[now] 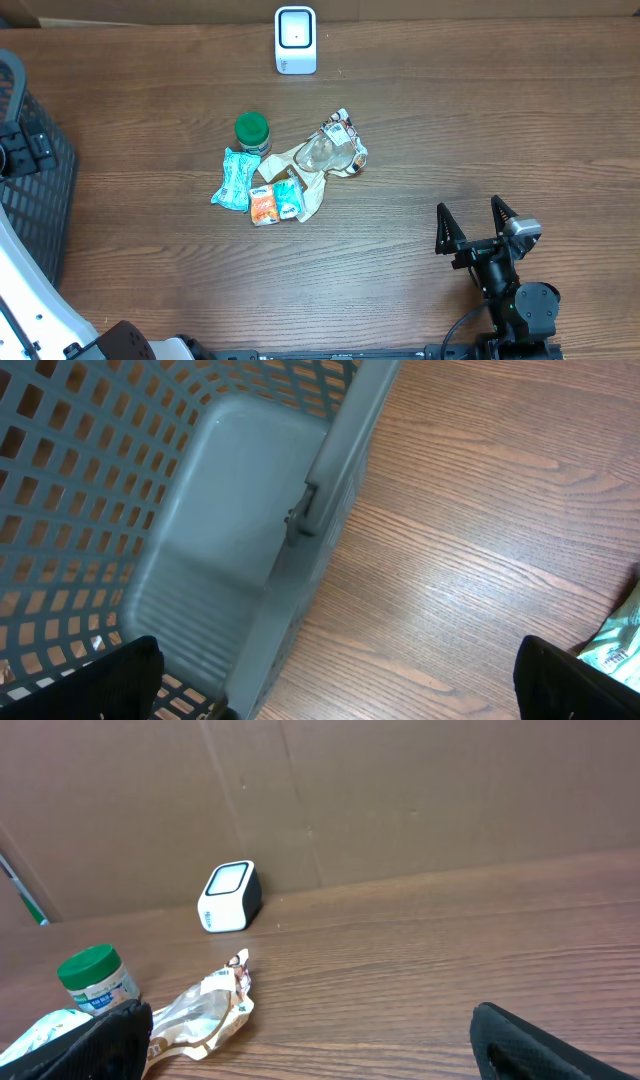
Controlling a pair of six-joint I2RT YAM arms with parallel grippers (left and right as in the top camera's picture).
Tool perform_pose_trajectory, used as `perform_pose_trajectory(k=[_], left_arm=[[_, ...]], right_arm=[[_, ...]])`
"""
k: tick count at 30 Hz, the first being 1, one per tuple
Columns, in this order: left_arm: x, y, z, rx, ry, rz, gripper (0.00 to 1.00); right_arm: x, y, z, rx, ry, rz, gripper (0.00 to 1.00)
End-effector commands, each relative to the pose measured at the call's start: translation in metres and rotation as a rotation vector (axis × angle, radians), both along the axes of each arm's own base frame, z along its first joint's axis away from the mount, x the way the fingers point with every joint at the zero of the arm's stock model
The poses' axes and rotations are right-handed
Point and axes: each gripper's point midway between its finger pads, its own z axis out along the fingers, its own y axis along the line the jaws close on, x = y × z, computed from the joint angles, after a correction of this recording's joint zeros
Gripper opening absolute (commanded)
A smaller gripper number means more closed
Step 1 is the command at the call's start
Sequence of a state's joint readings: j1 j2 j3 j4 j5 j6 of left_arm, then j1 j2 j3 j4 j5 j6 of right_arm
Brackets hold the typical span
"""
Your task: Scan the item barcode
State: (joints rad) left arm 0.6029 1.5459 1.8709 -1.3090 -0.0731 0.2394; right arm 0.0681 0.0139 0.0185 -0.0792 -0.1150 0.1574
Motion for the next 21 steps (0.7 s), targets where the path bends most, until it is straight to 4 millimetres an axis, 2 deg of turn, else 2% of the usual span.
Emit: perform_pose_trajectory(k=[1, 9, 13, 21], left_arm=[[-0.001, 0.003, -0.002, -0.002, 0.003, 0.018, 0.99], [-0.001, 0.003, -0.002, -0.002, 0.003, 0.018, 1.0], [-0.001, 0.003, -0.002, -0.002, 0.004, 0.018, 1.0], [-0.001, 0.003, -0.002, -0.002, 0.003, 0.018, 1.0]], right_arm=[[0.0, 0.0, -0.002, -0.001, -0.001, -0.004, 1.0], [0.0, -0.001, -0.002, -0.002, -0.002, -0.009, 1.0], [0.004, -0.03, -0.004, -0.08, -0.006, -0.174, 1.0], [0.004, -0.032, -0.003, -0.084, -0.008, -0.187, 1.0]])
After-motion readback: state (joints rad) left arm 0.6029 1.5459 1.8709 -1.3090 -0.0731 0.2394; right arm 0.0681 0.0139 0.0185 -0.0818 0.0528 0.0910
